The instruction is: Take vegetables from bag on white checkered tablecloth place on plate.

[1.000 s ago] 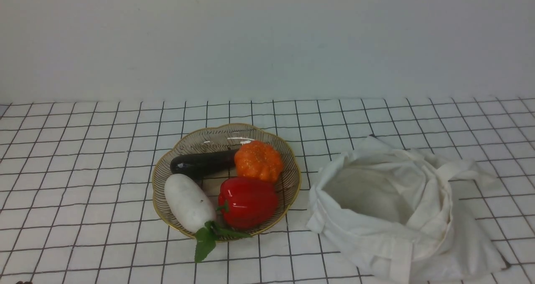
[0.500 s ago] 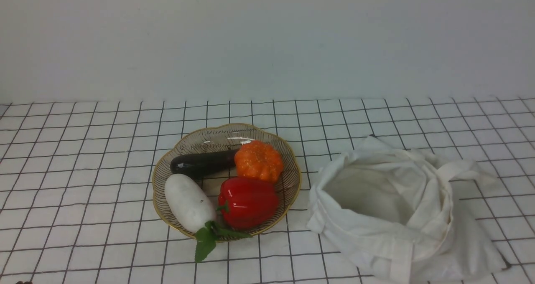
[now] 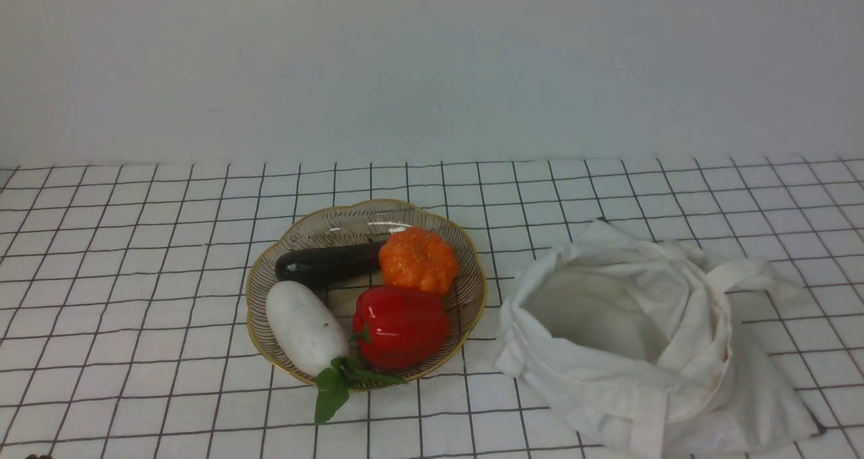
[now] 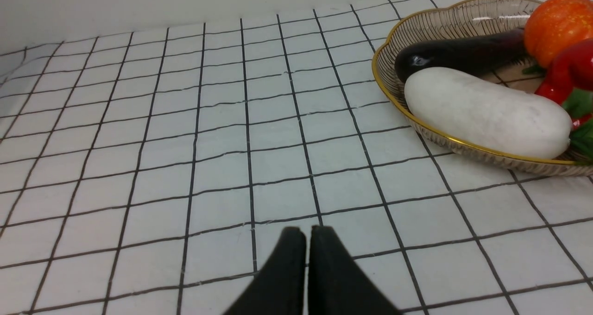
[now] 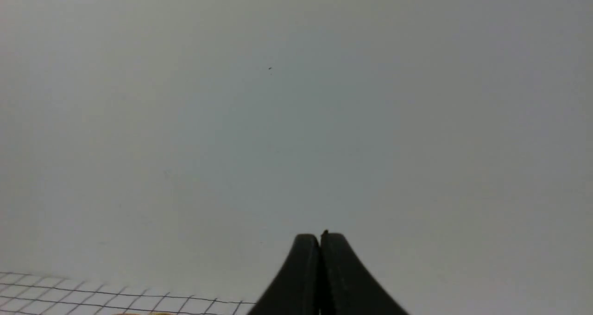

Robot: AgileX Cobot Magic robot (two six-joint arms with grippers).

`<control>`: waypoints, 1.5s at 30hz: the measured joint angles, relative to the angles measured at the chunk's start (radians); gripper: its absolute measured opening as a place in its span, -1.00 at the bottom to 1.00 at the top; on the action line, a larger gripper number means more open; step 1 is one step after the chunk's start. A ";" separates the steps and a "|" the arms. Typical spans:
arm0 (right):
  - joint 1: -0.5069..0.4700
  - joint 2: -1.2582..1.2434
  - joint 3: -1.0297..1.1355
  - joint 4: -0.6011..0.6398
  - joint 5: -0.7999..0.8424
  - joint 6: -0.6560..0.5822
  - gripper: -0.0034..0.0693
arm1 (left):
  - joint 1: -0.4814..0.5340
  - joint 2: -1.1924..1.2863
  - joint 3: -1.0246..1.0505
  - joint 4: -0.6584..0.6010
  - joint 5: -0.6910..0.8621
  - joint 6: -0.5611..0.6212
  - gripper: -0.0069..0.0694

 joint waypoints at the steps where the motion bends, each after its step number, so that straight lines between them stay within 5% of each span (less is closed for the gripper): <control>1: 0.000 0.000 0.003 -0.018 0.000 0.000 -0.94 | 0.000 0.000 0.000 0.000 0.000 0.000 -0.84; 10: -0.008 -0.009 0.148 -0.041 -0.019 0.000 -0.94 | 0.000 0.000 0.000 0.000 0.000 0.000 -0.84; 22: -0.285 -0.013 0.451 -0.024 -0.044 0.002 -0.94 | 0.000 0.000 0.000 0.000 0.000 0.000 -0.84; 45: -0.289 -0.014 0.451 -0.024 -0.041 0.001 -0.94 | 0.000 0.000 0.000 0.000 0.000 0.000 -0.84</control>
